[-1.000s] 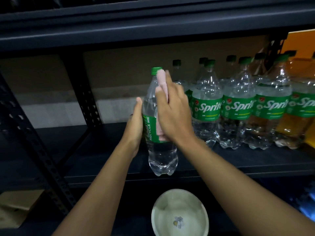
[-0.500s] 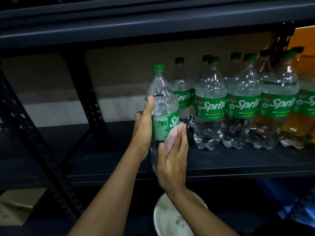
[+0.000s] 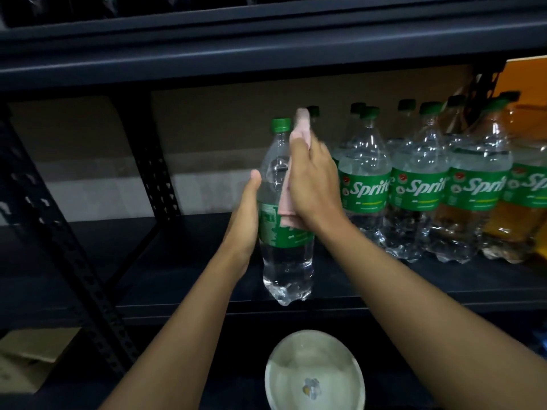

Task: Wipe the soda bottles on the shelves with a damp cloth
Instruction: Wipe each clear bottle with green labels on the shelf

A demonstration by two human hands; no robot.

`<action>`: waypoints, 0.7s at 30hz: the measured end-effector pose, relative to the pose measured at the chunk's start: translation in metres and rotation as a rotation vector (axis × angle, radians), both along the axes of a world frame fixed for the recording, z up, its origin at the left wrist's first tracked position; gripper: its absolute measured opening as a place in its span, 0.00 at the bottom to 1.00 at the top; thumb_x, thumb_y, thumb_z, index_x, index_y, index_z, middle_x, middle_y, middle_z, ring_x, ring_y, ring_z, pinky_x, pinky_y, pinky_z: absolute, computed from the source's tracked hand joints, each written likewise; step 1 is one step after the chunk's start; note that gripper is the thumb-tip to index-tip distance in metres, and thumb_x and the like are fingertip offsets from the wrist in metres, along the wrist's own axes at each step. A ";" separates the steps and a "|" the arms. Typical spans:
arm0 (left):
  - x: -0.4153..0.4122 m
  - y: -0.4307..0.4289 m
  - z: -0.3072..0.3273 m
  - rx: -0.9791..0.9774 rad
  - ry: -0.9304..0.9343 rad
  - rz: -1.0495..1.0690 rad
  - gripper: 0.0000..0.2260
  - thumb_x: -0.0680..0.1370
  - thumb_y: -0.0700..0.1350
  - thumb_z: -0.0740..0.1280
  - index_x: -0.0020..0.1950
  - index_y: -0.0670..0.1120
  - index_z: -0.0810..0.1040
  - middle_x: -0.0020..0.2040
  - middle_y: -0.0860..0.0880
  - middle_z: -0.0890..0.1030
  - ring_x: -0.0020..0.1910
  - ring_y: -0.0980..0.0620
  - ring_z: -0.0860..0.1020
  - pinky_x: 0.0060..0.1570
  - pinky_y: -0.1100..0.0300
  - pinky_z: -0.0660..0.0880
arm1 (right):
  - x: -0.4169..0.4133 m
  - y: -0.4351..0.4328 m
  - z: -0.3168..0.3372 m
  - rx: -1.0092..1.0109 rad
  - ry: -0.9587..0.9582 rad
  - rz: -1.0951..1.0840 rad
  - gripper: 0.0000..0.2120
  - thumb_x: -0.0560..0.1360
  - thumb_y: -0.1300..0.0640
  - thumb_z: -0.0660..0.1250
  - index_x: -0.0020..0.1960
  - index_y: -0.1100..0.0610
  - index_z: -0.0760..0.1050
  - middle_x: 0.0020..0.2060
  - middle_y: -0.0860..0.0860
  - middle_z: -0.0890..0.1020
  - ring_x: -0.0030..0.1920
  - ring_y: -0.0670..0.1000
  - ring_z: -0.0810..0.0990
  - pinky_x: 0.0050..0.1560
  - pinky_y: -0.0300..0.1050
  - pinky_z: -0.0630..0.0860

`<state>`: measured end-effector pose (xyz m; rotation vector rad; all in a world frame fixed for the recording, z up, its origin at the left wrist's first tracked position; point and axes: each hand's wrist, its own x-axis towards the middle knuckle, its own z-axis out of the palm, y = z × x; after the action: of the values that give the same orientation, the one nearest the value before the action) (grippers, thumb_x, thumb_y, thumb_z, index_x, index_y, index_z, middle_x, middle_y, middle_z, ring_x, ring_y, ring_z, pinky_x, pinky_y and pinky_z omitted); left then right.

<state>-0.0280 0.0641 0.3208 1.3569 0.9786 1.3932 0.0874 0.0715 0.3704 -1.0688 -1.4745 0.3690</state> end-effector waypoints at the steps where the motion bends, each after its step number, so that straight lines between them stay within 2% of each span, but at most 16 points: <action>1: 0.001 -0.001 0.002 -0.017 0.005 -0.002 0.28 0.86 0.66 0.49 0.70 0.53 0.81 0.63 0.50 0.86 0.65 0.52 0.83 0.73 0.44 0.73 | -0.001 0.003 0.002 0.005 -0.001 -0.008 0.23 0.86 0.42 0.48 0.81 0.40 0.61 0.57 0.47 0.77 0.54 0.45 0.75 0.55 0.47 0.69; 3: 0.004 -0.003 0.000 -0.034 0.031 -0.018 0.32 0.81 0.74 0.54 0.71 0.55 0.80 0.65 0.50 0.85 0.66 0.52 0.82 0.71 0.45 0.74 | -0.006 0.002 -0.008 0.065 0.011 -0.071 0.26 0.84 0.39 0.47 0.78 0.43 0.66 0.53 0.45 0.78 0.52 0.45 0.76 0.52 0.47 0.71; 4: 0.005 -0.003 -0.003 -0.034 0.047 -0.007 0.36 0.75 0.79 0.58 0.72 0.56 0.79 0.66 0.51 0.84 0.66 0.53 0.82 0.70 0.45 0.76 | -0.011 -0.001 -0.019 0.125 0.022 -0.111 0.28 0.83 0.39 0.47 0.77 0.47 0.68 0.55 0.45 0.79 0.55 0.45 0.76 0.55 0.46 0.72; 6: 0.006 0.002 -0.010 -0.035 0.040 0.030 0.44 0.66 0.83 0.65 0.72 0.56 0.78 0.65 0.52 0.84 0.64 0.53 0.83 0.67 0.46 0.78 | -0.020 -0.007 -0.047 0.267 0.015 -0.200 0.27 0.84 0.44 0.51 0.79 0.54 0.66 0.69 0.49 0.76 0.68 0.46 0.73 0.68 0.42 0.68; 8: 0.005 0.009 -0.015 -0.058 0.034 0.035 0.44 0.65 0.84 0.65 0.71 0.56 0.79 0.67 0.51 0.83 0.66 0.51 0.82 0.69 0.45 0.76 | -0.025 -0.012 -0.081 0.348 -0.007 -0.264 0.28 0.85 0.47 0.53 0.82 0.58 0.59 0.79 0.55 0.65 0.78 0.52 0.65 0.76 0.48 0.63; 11: 0.005 0.013 -0.018 -0.100 0.011 -0.012 0.45 0.67 0.84 0.63 0.72 0.55 0.79 0.70 0.47 0.81 0.68 0.47 0.81 0.70 0.44 0.74 | -0.028 -0.020 -0.135 0.322 -0.002 -0.242 0.30 0.86 0.46 0.51 0.84 0.52 0.46 0.83 0.54 0.55 0.82 0.52 0.56 0.79 0.51 0.58; 14: 0.003 0.016 -0.019 -0.075 -0.044 -0.012 0.45 0.69 0.81 0.67 0.73 0.49 0.77 0.66 0.45 0.84 0.65 0.44 0.83 0.68 0.42 0.76 | -0.026 -0.035 -0.175 0.203 0.008 -0.162 0.32 0.85 0.43 0.50 0.82 0.39 0.37 0.83 0.43 0.47 0.82 0.46 0.50 0.81 0.51 0.54; 17: 0.003 0.018 -0.022 -0.069 -0.064 0.047 0.49 0.67 0.80 0.70 0.75 0.47 0.73 0.67 0.44 0.83 0.64 0.44 0.84 0.67 0.41 0.77 | -0.022 -0.043 -0.184 0.109 0.018 -0.108 0.30 0.84 0.35 0.46 0.80 0.33 0.33 0.81 0.34 0.42 0.82 0.42 0.47 0.81 0.53 0.53; 19: 0.000 0.020 -0.024 -0.107 -0.070 0.044 0.48 0.66 0.80 0.71 0.74 0.48 0.74 0.67 0.45 0.83 0.64 0.44 0.83 0.68 0.41 0.77 | -0.020 -0.040 -0.170 0.126 0.013 -0.107 0.29 0.84 0.36 0.46 0.80 0.33 0.34 0.81 0.34 0.42 0.82 0.41 0.47 0.81 0.53 0.53; 21: -0.002 0.017 -0.021 -0.133 -0.052 0.009 0.46 0.66 0.82 0.69 0.74 0.52 0.77 0.69 0.47 0.82 0.67 0.44 0.82 0.70 0.41 0.74 | -0.018 -0.033 -0.140 0.167 0.042 -0.098 0.29 0.85 0.40 0.48 0.81 0.37 0.38 0.81 0.37 0.47 0.81 0.41 0.48 0.81 0.53 0.54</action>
<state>-0.0305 0.0811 0.3001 1.2138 1.0259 1.3393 0.0695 0.0385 0.2300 -0.9901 -1.3847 0.1943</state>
